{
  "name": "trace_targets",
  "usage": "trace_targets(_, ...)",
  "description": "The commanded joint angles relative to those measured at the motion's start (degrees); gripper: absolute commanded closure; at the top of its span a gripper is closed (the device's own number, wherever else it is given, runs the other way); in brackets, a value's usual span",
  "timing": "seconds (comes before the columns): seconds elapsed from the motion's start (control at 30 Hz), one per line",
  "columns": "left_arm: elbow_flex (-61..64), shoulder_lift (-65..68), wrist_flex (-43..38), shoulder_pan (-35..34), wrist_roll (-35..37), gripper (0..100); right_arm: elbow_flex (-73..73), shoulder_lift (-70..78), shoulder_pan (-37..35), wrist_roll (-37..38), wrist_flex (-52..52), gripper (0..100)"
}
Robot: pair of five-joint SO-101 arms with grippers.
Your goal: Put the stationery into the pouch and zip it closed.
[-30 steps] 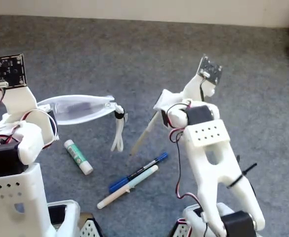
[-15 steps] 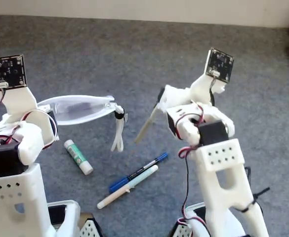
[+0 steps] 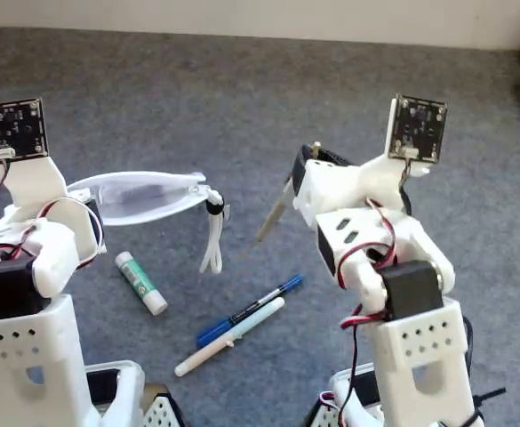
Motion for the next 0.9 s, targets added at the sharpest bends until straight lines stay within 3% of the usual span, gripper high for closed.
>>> trace_targets(0.0,1.19,2.07,-0.26,-0.92,0.53,99,-0.66,-3.03,-0.04,1.05,-1.01,99.4)
trace_targets(0.3,1.27,2.07,-0.18,-0.84,0.53,99,-0.75,-6.99,-9.36,1.23,-1.1,99.4)
trace_targets(0.47,1.27,2.07,-0.18,-0.75,0.53,99,-0.84,-8.13,-15.25,7.65,-1.36,99.4)
trace_targets(0.87,1.27,2.07,-0.18,-0.75,0.53,99,-0.4,-9.63,-21.58,8.79,-13.49,99.4)
